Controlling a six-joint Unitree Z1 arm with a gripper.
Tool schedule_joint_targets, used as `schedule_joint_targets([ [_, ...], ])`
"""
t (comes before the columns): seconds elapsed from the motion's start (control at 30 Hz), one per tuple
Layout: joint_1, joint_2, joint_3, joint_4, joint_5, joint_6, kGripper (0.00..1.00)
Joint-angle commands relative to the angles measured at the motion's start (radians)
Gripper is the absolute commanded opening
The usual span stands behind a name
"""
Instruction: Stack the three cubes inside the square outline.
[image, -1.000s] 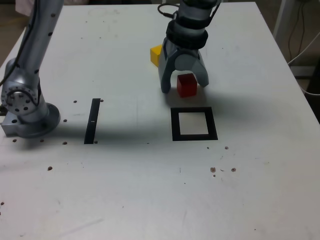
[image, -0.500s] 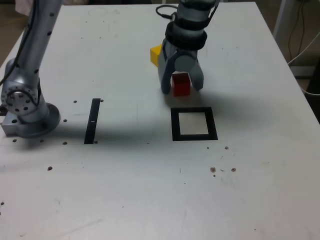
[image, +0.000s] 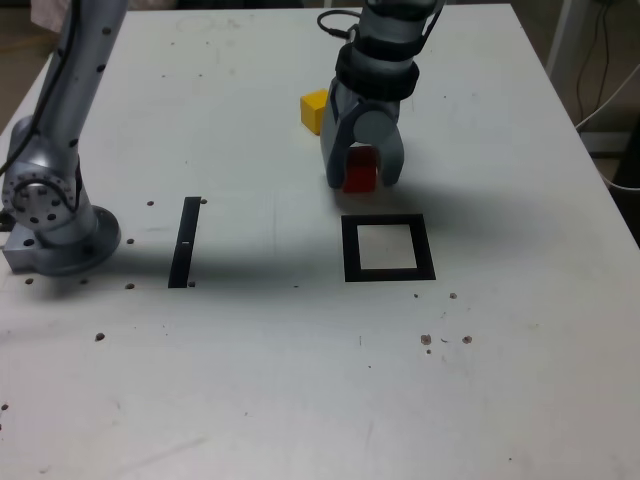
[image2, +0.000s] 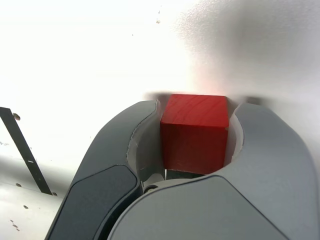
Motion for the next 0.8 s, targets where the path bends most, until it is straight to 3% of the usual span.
schedule_joint_targets([
  [0.0, 0.001, 0.000, -0.006, -0.009, 0.004, 0.005, 0.30],
  [0.13, -0.005, -0.013, -0.002, -0.042, 0.008, 0.009, 0.20],
  [0.27, -0.021, -0.036, -0.005, -0.048, 0.001, 0.008, 0.17],
  [0.57, -0.152, -0.091, -0.108, 0.099, -0.008, -0.077, 0.17],
  [0.77, -0.283, -0.077, -0.147, 0.134, -0.014, -0.181, 0.17],
])
